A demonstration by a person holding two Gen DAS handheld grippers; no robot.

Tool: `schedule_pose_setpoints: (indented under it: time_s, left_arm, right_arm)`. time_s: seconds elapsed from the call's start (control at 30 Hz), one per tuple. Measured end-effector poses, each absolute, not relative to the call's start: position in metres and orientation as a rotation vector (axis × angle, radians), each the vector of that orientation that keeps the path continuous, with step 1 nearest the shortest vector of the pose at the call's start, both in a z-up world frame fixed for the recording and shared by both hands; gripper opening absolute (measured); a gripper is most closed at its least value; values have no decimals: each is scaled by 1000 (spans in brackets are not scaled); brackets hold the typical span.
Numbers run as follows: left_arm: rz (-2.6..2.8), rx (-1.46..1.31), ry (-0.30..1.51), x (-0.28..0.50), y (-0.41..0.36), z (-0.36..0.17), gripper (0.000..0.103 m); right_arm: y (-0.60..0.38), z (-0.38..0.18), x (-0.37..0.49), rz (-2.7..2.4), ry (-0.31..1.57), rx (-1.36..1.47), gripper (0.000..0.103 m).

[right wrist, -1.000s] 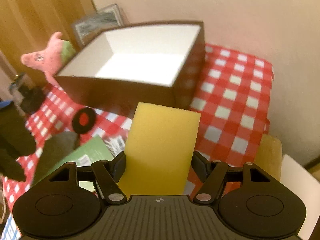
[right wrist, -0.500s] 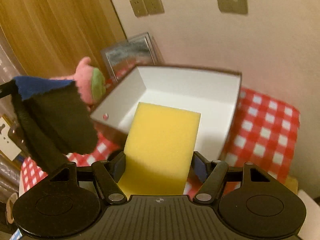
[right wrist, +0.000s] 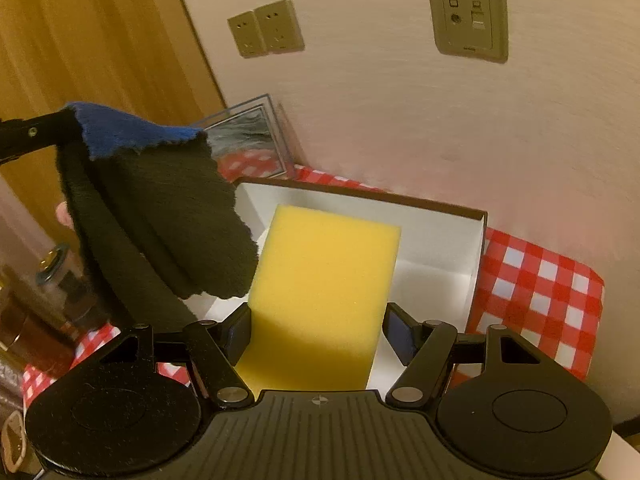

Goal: Organize soft objects
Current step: 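Carry the grey cloth and yellow sponge into the brown box with both tools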

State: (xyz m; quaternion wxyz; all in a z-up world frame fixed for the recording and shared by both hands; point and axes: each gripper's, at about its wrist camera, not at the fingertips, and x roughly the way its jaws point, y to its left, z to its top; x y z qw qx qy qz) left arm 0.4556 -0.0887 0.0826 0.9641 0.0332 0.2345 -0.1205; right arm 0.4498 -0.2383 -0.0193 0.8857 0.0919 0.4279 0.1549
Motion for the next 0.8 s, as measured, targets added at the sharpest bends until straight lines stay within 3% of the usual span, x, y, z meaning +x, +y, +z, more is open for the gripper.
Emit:
schedule_pose_setpoints:
  time_s: [0.27,0.33,0.4,0.43,0.8]
  left_arm:
    - [-275,78,596,499,-100,35,6]
    - [-289,75,672,511,-102,19,13]
    - [-288,81,729,518,-102,7,29]
    - [-281,92,745,518,-102,1,31]
    - [-223,96,818,518,-81,-17,31]
  right_arm:
    - [-240,-41,476,307,928,184,69]
    - [-241,-45,479,305,937,184,69]
    - [-242,-49,482,305,944,184,69]
    - [-242,-50,483,306,947,183,70]
    - [-242,-58,497,312,981,179,74]
